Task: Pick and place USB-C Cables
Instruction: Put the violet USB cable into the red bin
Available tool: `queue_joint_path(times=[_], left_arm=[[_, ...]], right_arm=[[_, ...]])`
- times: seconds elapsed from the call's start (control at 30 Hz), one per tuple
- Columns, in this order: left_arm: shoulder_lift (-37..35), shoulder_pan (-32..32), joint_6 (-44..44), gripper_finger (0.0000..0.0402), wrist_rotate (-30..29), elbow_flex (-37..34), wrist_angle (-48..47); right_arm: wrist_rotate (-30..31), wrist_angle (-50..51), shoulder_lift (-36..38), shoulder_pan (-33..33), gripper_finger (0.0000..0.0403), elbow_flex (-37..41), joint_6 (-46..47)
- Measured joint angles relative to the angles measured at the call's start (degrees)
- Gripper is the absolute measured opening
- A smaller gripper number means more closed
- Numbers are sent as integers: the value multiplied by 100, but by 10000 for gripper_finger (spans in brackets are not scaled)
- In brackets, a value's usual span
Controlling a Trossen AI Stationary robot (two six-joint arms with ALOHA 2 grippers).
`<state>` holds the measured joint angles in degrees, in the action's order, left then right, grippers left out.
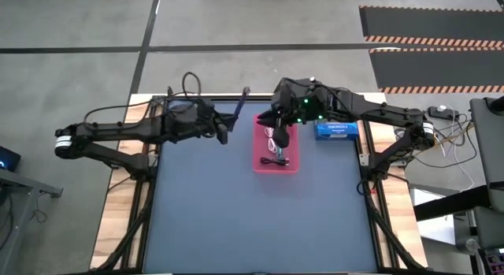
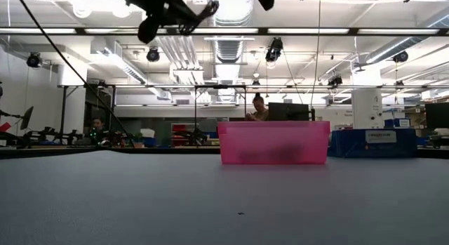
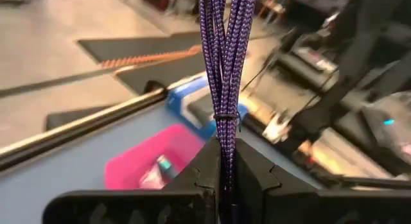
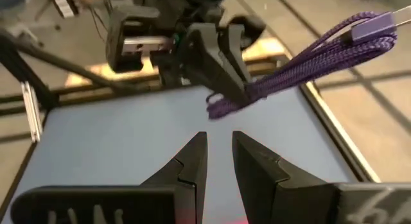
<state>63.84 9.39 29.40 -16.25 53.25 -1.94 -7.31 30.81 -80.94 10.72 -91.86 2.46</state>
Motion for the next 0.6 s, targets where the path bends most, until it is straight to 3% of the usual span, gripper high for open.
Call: queue_joint_path(times=[0.37, 0.6], left_arm=[[-16, 0, -398, 11, 998, -4, 2012], [-9, 0, -436, 11, 1323, -2, 2574]], right_arm=[[-4, -1121, 25, -50, 63, 0, 124], [-6, -1355, 29, -48, 63, -66, 364]])
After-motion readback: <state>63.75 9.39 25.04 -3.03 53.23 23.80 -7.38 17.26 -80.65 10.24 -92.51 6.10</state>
